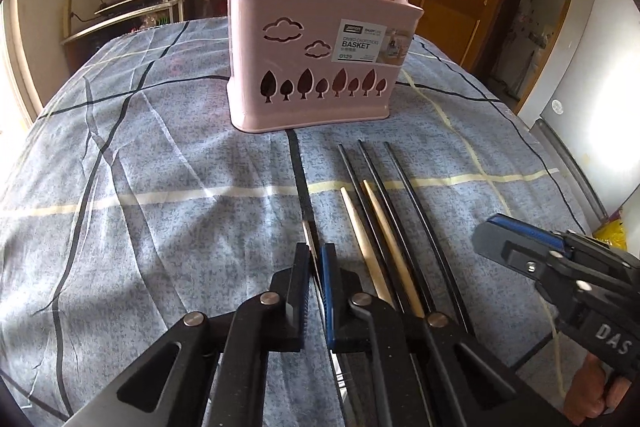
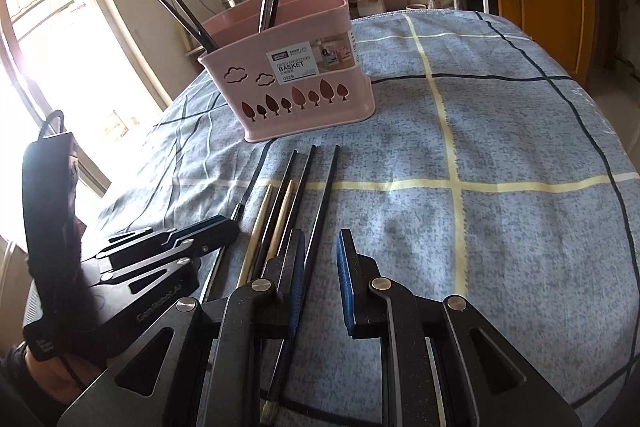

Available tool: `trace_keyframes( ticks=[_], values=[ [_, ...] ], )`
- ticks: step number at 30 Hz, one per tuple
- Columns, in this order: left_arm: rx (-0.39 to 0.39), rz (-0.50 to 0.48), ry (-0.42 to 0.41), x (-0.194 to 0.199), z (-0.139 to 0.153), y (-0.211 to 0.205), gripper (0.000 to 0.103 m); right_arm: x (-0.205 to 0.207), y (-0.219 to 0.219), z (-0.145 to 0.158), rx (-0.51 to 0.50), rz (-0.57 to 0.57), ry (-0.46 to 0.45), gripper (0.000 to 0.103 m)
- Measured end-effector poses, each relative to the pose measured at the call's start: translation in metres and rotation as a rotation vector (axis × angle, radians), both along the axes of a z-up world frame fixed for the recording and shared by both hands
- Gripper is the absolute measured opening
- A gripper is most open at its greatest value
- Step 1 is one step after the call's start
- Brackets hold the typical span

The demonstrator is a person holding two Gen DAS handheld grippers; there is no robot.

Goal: Organize utensils
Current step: 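Withdraw both tools back toward the remaining chopsticks, then close the right tool on a black chopstick while the left tool grasps another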

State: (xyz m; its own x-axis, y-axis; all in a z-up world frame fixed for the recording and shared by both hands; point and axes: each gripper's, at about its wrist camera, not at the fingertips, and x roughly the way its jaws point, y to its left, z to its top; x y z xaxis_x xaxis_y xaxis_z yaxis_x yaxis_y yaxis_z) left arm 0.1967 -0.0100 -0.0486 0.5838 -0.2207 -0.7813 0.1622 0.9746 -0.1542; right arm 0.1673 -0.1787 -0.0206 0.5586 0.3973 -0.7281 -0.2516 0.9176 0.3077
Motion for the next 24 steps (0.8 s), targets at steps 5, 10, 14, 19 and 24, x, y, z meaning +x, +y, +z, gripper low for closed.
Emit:
trace_keyframes(
  ticks=[5, 10, 14, 19, 24],
  values=[
    [-0.006, 0.033, 0.010, 0.001, 0.002, 0.012, 0.004, 0.012, 0.008, -0.005, -0.028, 0.015, 0.014, 0.017],
    [-0.013, 0.074, 0.016, 0.003, 0.002, 0.028, 0.004, 0.026, 0.014, -0.011, -0.066, 0.020, 0.034, 0.017],
    [-0.018, 0.077, 0.021, 0.004, 0.001, 0.033, 0.004, 0.035, 0.021, -0.016, -0.101, 0.029, 0.048, 0.017],
    [0.009, 0.045, 0.016, 0.007, 0.000, 0.029, 0.005, 0.041, 0.027, -0.018, -0.139, 0.036, 0.042, 0.017],
    [0.053, 0.019, 0.012, 0.010, 0.001, 0.023, 0.005, 0.042, 0.038, -0.017, -0.194, 0.040, 0.030, 0.015]
  ],
)
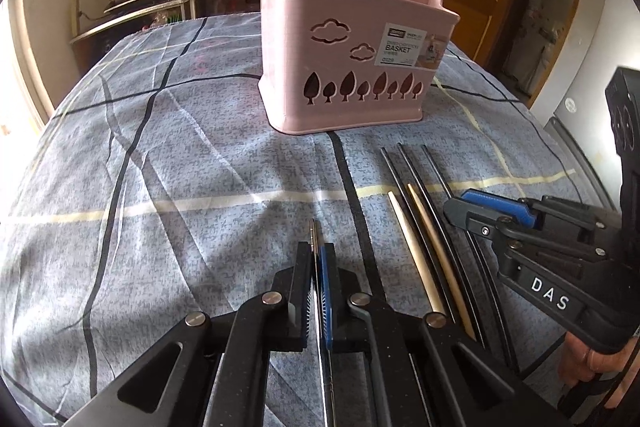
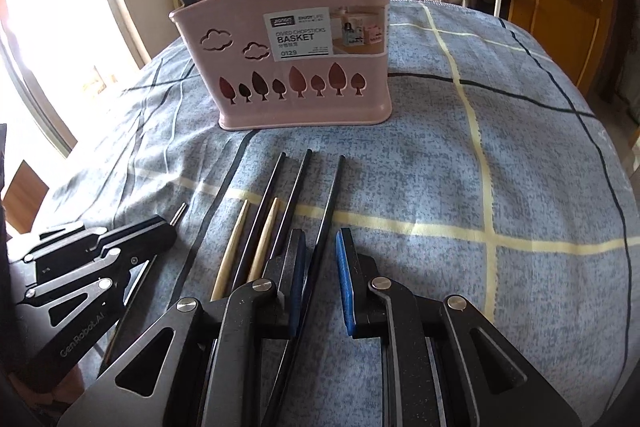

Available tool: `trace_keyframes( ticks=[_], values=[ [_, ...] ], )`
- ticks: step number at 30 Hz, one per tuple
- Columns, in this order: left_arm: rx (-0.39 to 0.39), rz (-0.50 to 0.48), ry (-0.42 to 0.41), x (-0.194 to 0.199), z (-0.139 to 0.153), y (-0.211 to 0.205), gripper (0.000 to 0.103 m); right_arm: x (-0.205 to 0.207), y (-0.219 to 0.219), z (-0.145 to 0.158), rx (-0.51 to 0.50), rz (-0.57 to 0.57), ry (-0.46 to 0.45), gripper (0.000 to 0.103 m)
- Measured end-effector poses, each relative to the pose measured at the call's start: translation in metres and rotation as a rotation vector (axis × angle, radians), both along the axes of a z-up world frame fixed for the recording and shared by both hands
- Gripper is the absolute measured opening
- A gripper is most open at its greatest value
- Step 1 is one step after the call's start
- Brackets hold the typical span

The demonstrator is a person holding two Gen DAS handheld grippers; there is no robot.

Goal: Organize utensils
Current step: 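Close the right tool on a black chopstick while the left tool grasps another, then lift the chopsticks with both tools and carry them above the pink basket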

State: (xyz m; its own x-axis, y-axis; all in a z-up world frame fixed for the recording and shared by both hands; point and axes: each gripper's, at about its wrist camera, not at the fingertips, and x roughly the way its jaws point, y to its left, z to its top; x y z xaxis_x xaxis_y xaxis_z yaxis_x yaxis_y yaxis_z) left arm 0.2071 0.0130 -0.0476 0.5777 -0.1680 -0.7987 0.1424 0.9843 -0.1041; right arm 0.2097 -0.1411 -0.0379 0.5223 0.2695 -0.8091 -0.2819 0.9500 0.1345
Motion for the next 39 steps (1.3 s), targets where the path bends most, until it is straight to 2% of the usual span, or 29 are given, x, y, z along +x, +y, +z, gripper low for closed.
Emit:
trace_keyframes(
  ticks=[1, 5, 9, 12, 19, 26, 33, 39],
  values=[
    [0.008, -0.002, -0.002, 0.000, 0.000, -0.002, 0.005, 0.000, 0.002, 0.000, -0.014, 0.000, -0.004, 0.008],
    [0.040, -0.011, -0.002, 0.000, 0.001, -0.007, 0.004, 0.002, 0.001, 0.000, -0.007, -0.002, 0.004, 0.007],
    [-0.009, 0.000, 0.028, 0.004, 0.003, -0.002, 0.004, 0.000, -0.004, 0.005, 0.033, 0.000, 0.008, 0.005],
    [-0.026, 0.007, 0.016, 0.003, 0.012, 0.003, 0.004, -0.003, -0.010, 0.016, 0.056, -0.001, -0.014, 0.005],
    [-0.072, 0.001, -0.057, -0.004, 0.052, 0.009, 0.004, -0.008, -0.019, 0.046, 0.100, -0.011, -0.068, 0.005],
    [-0.106, 0.001, -0.139, -0.010, 0.097, 0.015, 0.004, -0.015, -0.028, 0.089, 0.134, -0.020, -0.158, 0.005],
    [-0.114, -0.010, -0.214, -0.017, 0.135, 0.014, 0.004, -0.023, -0.035, 0.123, 0.148, -0.026, -0.242, 0.005],
    [-0.110, -0.021, -0.265, -0.021, 0.159, 0.014, 0.004, -0.027, -0.041, 0.141, 0.152, -0.023, -0.286, 0.005]
  ],
)
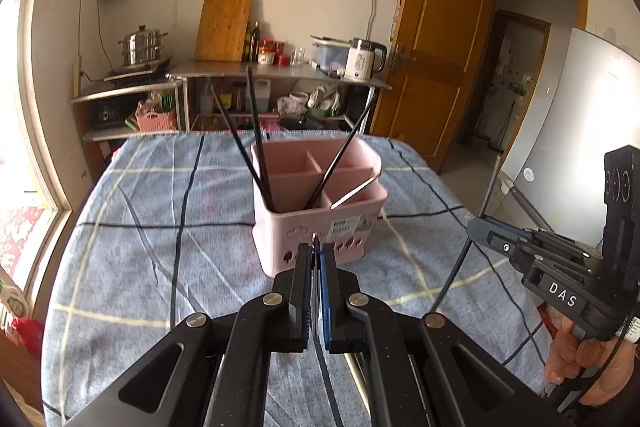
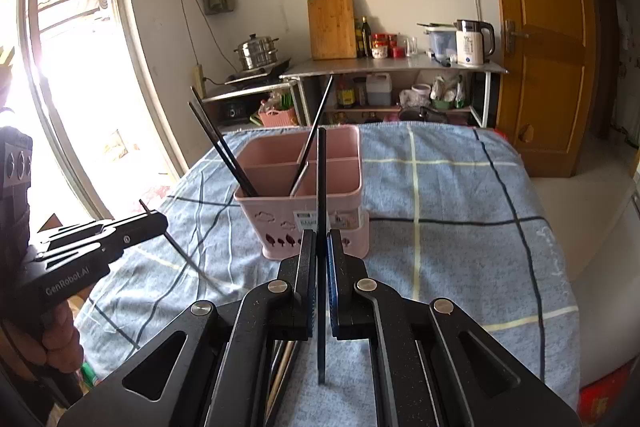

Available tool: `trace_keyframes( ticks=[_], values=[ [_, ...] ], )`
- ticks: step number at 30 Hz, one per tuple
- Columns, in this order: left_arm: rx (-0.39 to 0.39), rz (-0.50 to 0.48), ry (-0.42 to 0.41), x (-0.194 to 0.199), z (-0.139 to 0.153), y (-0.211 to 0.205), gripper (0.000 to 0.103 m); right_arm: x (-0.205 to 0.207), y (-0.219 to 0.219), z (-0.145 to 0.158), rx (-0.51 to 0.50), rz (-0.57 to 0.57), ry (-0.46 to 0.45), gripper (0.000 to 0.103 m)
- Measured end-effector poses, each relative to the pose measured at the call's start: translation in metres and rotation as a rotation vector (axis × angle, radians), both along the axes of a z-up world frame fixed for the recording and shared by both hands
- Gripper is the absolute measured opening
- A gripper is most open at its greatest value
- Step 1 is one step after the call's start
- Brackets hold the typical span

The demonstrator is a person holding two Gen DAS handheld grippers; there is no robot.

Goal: Organize utensils
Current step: 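Lift the chopsticks with both tools and carry them above the pink basket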

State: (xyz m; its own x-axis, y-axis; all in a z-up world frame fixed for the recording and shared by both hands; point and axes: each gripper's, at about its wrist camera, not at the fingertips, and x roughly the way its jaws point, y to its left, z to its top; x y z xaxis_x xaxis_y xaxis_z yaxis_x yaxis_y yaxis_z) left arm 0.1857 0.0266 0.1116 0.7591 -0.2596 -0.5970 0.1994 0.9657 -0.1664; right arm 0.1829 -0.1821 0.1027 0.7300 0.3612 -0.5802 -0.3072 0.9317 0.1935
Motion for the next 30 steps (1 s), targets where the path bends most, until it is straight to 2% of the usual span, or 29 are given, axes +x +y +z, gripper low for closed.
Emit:
trace_keyframes(
  ticks=[18, 30],
  values=[
    [-0.010, -0.028, -0.023, -0.004, 0.035, -0.001, 0.004, -0.014, -0.004, 0.036, 0.006, 0.020, -0.077, 0.005],
    [0.002, -0.020, -0.101, 0.022, 0.085, 0.002, 0.004, 0.009, 0.011, 0.077, 0.032, 0.052, -0.161, 0.005]
  ],
)
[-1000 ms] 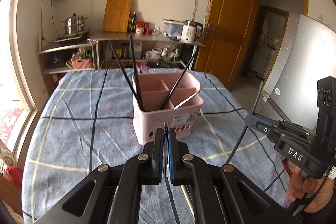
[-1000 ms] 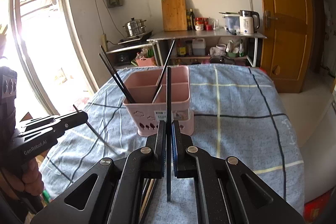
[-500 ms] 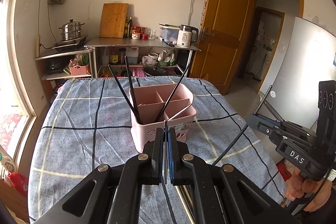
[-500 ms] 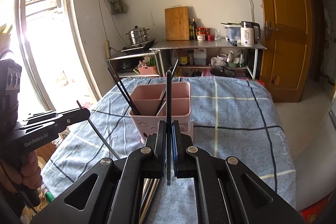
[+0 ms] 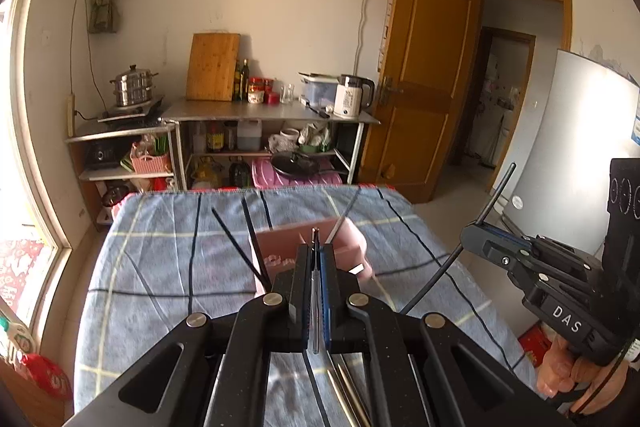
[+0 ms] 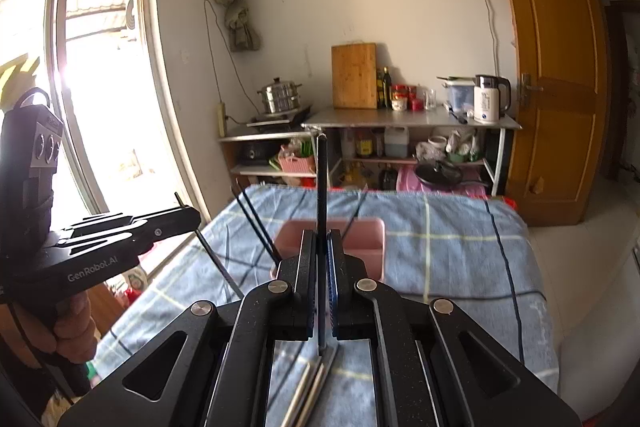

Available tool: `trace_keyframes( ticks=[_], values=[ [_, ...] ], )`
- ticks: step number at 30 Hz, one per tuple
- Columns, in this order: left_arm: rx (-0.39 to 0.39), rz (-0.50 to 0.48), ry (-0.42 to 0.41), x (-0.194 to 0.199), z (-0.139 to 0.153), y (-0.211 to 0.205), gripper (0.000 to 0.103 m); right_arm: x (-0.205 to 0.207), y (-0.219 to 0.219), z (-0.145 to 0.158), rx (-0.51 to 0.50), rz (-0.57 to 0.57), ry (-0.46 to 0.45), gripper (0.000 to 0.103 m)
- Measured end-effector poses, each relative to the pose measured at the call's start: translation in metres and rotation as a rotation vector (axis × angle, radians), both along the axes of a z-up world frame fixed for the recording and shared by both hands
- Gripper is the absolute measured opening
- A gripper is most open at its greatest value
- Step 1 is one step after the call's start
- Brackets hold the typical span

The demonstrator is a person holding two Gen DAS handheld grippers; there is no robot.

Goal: Organize utensils
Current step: 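Lift the chopsticks with both tools and carry them above the pink basket, then lower the chopsticks into the basket and open both tools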

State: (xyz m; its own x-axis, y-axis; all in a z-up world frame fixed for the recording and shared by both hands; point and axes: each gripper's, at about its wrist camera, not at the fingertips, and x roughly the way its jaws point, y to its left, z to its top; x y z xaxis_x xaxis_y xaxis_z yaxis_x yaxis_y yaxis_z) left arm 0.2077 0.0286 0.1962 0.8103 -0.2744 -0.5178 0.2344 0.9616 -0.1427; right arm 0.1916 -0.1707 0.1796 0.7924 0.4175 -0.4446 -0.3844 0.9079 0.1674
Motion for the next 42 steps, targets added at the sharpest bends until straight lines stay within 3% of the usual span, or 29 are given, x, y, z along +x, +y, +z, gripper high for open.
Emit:
trace_keyframes(
  ticks=[7, 15, 42],
  values=[
    [-0.017, 0.019, -0.020, 0.028, 0.017, 0.006, 0.004, 0.027, 0.009, 0.018, 0.021, -0.004, -0.028, 0.005],
    [-0.016, 0.036, -0.021, 0.061, 0.015, 0.009, 0.004, 0.053, 0.020, 0.025, 0.038, -0.005, -0.053, 0.005],
    [0.007, 0.041, 0.124, 0.099, -0.092, 0.011, 0.004, 0.098, 0.034, -0.061, 0.007, 0.019, 0.131, 0.005]
  ],
)
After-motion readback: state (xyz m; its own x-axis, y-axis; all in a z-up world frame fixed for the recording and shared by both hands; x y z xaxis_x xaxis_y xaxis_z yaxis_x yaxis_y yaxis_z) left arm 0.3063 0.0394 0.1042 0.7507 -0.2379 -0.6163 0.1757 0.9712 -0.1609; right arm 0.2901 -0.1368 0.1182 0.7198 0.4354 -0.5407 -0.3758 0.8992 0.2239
